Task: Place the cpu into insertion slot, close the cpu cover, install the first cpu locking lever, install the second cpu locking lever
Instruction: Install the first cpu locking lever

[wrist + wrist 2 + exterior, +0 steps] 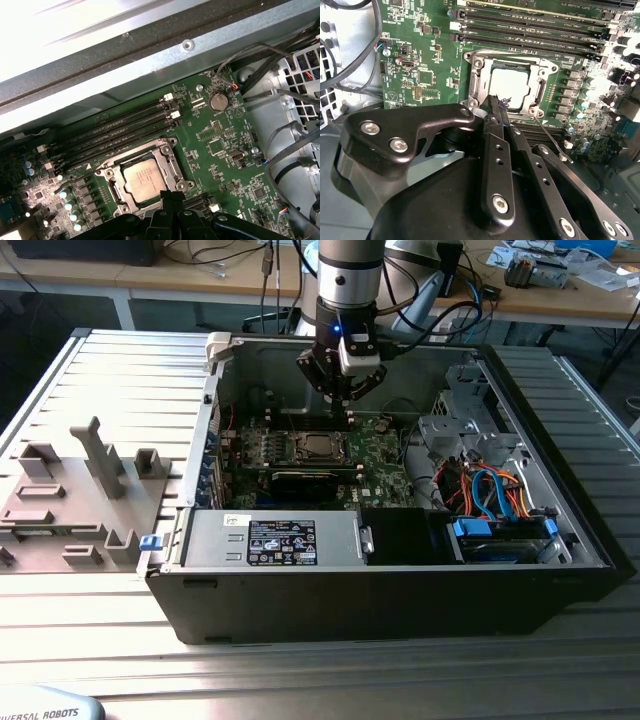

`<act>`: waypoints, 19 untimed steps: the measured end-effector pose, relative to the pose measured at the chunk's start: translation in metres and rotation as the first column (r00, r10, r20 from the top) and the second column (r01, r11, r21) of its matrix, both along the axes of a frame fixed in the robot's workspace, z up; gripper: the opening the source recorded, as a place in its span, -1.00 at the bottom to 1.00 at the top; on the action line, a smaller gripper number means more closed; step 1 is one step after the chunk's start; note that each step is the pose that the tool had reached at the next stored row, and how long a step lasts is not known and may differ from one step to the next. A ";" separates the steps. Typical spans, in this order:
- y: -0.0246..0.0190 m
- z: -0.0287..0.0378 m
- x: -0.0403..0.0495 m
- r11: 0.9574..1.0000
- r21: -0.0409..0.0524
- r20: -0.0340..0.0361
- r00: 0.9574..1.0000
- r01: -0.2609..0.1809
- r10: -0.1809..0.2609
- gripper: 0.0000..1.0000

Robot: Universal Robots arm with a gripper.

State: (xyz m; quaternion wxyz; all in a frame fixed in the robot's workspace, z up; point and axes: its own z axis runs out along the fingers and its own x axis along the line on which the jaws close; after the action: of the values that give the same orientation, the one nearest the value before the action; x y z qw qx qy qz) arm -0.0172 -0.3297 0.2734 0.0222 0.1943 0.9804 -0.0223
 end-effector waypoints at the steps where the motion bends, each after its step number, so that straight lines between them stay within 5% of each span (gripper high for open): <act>1: 0.0000 0.0000 0.0000 1.000 0.000 0.000 1.000 -0.002 0.002 -0.79; 19: 0.0000 0.0000 0.0000 0.999 0.000 0.000 0.999 -0.036 0.036 -0.79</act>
State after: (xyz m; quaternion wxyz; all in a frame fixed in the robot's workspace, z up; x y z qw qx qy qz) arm -0.0172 -0.3297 0.2733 0.0226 0.1768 0.9837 -0.0220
